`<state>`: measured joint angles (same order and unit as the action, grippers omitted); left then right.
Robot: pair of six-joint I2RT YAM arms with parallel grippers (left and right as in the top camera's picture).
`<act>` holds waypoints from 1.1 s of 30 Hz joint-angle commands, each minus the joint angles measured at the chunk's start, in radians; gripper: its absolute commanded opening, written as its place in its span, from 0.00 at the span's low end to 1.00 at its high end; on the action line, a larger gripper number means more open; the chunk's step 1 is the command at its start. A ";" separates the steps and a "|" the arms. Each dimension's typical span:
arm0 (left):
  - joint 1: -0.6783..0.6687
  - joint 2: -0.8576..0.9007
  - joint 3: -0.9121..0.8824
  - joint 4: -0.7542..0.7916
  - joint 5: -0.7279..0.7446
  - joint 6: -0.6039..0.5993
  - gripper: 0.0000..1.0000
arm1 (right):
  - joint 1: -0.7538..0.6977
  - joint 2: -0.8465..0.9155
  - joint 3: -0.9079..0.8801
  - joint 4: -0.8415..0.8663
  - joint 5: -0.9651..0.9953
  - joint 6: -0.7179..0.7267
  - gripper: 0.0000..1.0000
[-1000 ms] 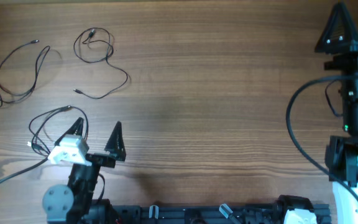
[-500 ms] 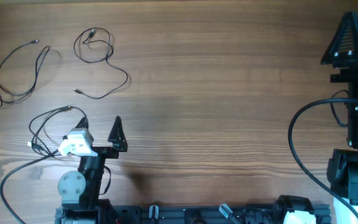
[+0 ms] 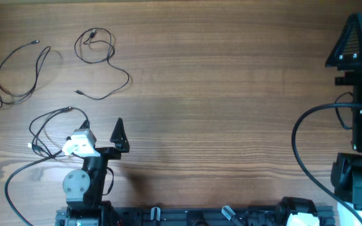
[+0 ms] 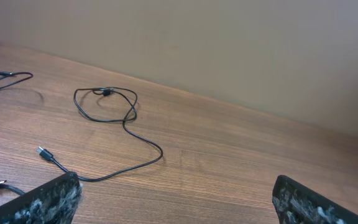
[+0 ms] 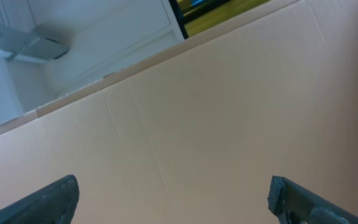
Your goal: Untangle cables
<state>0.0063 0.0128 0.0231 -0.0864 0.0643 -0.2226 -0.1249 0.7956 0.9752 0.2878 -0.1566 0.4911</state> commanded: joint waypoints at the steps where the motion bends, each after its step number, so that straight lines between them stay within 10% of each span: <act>1: -0.006 -0.005 -0.010 0.001 -0.014 -0.006 1.00 | 0.003 -0.017 0.011 0.003 -0.010 -0.018 1.00; 27: -0.006 -0.007 -0.018 0.014 -0.014 -0.006 1.00 | 0.003 -0.247 0.011 -0.009 -0.109 0.089 1.00; 33: -0.006 0.000 -0.017 0.019 0.036 0.171 1.00 | 0.003 -0.247 0.011 -0.008 -0.112 0.088 1.00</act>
<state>0.0063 0.0132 0.0177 -0.0738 0.0708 -0.1375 -0.1249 0.5568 0.9752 0.2752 -0.2470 0.5640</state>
